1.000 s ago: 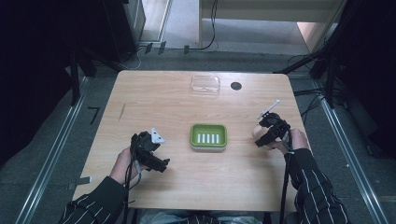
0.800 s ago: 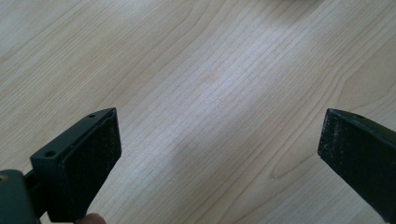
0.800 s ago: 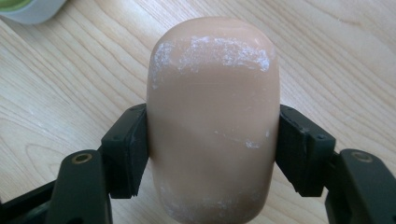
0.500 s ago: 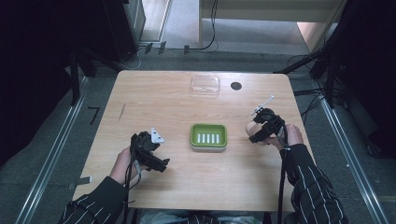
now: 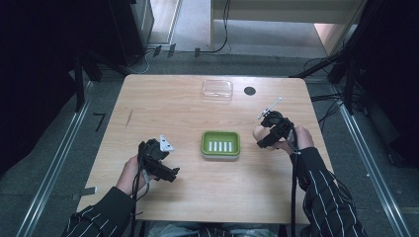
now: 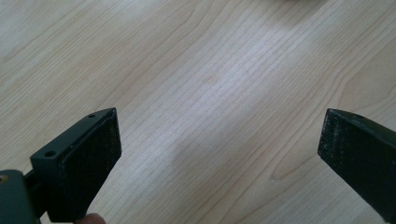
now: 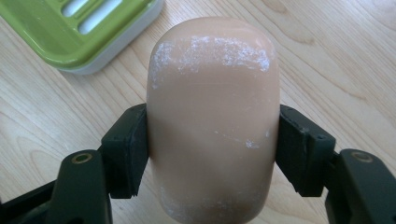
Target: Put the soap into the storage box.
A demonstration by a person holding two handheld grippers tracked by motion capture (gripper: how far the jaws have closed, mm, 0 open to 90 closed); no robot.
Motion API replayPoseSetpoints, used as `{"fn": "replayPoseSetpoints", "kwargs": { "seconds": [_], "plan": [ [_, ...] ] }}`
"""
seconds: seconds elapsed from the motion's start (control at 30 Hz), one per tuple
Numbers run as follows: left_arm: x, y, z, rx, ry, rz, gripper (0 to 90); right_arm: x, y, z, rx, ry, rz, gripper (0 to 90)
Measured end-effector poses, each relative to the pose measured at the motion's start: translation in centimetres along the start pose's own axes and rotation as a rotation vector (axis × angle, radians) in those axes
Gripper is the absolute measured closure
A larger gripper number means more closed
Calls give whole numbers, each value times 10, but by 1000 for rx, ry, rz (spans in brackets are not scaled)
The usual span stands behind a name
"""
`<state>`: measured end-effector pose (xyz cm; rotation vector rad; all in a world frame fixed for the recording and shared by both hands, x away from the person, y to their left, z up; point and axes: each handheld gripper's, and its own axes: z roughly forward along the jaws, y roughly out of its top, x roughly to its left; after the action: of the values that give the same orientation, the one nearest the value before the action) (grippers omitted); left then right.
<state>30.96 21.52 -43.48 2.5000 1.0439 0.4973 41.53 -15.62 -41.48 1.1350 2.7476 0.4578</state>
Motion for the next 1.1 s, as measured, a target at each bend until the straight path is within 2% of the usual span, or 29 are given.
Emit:
{"fn": "replayPoseSetpoints", "kwargs": {
  "seconds": [0.43,0.73,1.1],
  "plan": [
    [1,-1,0,-3,1,-2,2,10,22,4,-2,15,-65,339],
    [1,-1,-1,-3,1,-1,2,15,30,4,-13,19,-83,339],
    [0,-1,0,0,-1,-3,1,17,31,0,-26,23,-90,339]
  ]
}}
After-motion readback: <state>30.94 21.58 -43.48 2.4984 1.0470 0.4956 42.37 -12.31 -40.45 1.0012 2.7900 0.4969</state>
